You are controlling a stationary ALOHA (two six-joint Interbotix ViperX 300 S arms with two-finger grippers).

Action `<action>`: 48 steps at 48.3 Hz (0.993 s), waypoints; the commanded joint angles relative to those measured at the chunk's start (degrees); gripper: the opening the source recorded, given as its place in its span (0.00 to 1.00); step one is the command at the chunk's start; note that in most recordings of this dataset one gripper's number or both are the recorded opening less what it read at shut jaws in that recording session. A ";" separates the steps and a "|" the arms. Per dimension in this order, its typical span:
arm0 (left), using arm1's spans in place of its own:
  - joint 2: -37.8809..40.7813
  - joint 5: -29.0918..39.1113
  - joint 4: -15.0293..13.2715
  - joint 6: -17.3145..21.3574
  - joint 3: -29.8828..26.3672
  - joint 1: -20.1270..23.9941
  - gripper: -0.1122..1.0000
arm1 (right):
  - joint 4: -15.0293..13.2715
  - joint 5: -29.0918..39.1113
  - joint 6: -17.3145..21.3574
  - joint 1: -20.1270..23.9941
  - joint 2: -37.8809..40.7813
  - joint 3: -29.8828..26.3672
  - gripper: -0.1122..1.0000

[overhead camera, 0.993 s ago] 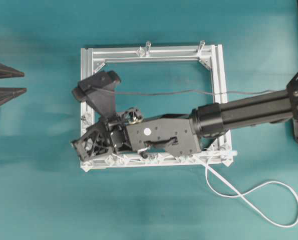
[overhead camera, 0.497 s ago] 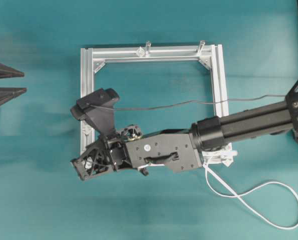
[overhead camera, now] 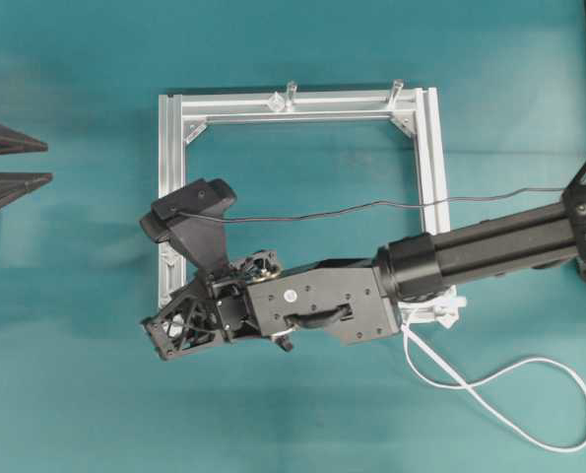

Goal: Move the cable alternately left and right between 8 closely spaced pins so it hooks onto each one.

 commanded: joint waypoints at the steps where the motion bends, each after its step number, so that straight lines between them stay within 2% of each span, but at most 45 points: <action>1: 0.35 -0.62 0.18 -0.53 -0.53 0.09 0.58 | 0.09 -0.18 -0.18 0.53 -1.49 -1.49 0.22; 33: 0.44 -0.62 0.18 -0.53 -0.53 0.00 0.57 | 0.00 -0.44 -0.18 0.62 -1.14 -1.58 0.22; 48: 0.44 -0.62 0.18 -0.53 -0.53 -0.26 0.57 | 0.00 0.53 0.97 3.16 -0.70 -2.99 0.22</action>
